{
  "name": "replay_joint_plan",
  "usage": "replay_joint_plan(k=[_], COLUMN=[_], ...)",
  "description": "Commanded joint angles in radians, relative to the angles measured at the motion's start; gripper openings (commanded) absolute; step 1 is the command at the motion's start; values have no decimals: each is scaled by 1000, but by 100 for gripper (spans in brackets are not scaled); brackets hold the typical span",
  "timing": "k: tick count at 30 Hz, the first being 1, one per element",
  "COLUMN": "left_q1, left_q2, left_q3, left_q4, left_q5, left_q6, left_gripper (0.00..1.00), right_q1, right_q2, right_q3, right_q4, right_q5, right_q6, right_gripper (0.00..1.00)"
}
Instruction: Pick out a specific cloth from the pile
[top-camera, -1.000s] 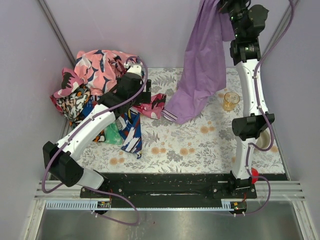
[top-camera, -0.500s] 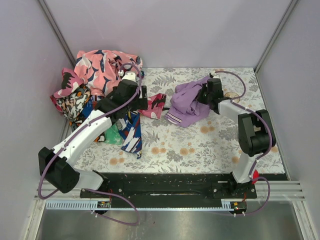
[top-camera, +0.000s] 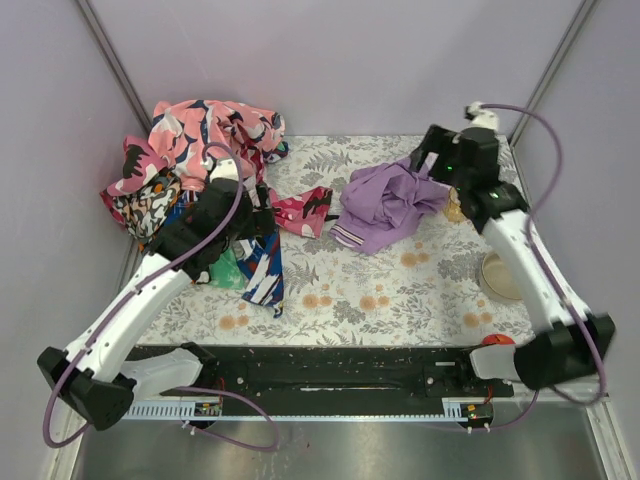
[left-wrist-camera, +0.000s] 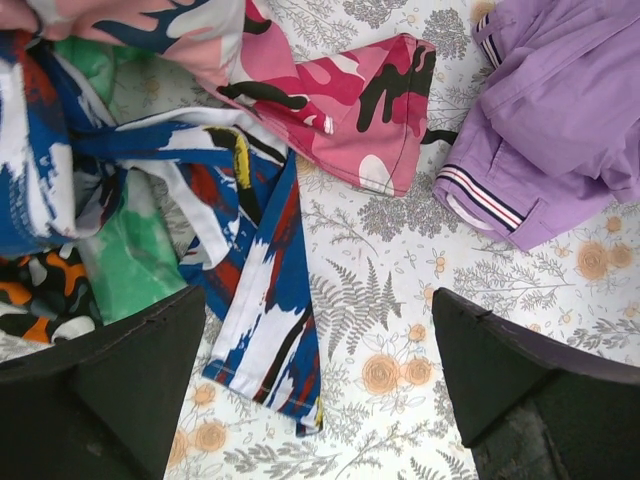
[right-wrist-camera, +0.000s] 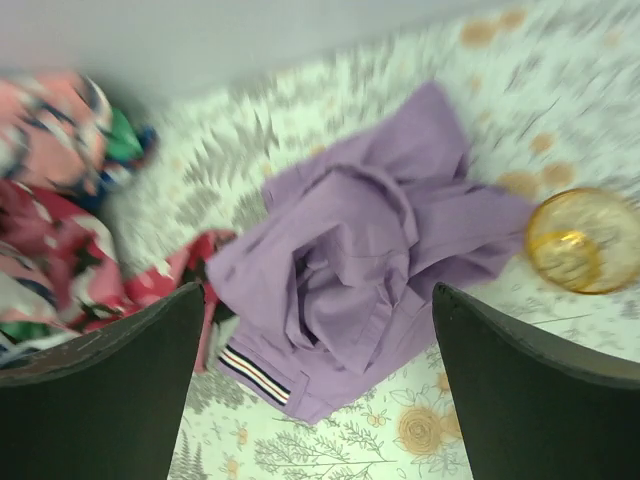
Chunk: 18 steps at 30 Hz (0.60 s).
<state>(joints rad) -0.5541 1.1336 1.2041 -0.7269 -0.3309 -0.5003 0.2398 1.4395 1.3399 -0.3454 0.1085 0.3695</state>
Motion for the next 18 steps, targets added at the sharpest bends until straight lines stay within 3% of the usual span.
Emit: replay_joint_plan(k=[1, 9, 18], left_q1=[5, 5, 5], left_q2=[-112, -311, -540], left_q3=[-23, -171, -449], left_q4=[-38, -25, 198], left_q5=[-48, -102, -103], left_q6=[-41, -101, -124], left_gripper=[99, 99, 99], right_q1=[4, 4, 4], right_q2=[-314, -727, -873], right_q3=[-95, -484, -709], right_q4=[-87, -37, 34], right_q5=[175, 181, 169], right_q6=[-9, 28, 39], right_gripper=[99, 99, 99])
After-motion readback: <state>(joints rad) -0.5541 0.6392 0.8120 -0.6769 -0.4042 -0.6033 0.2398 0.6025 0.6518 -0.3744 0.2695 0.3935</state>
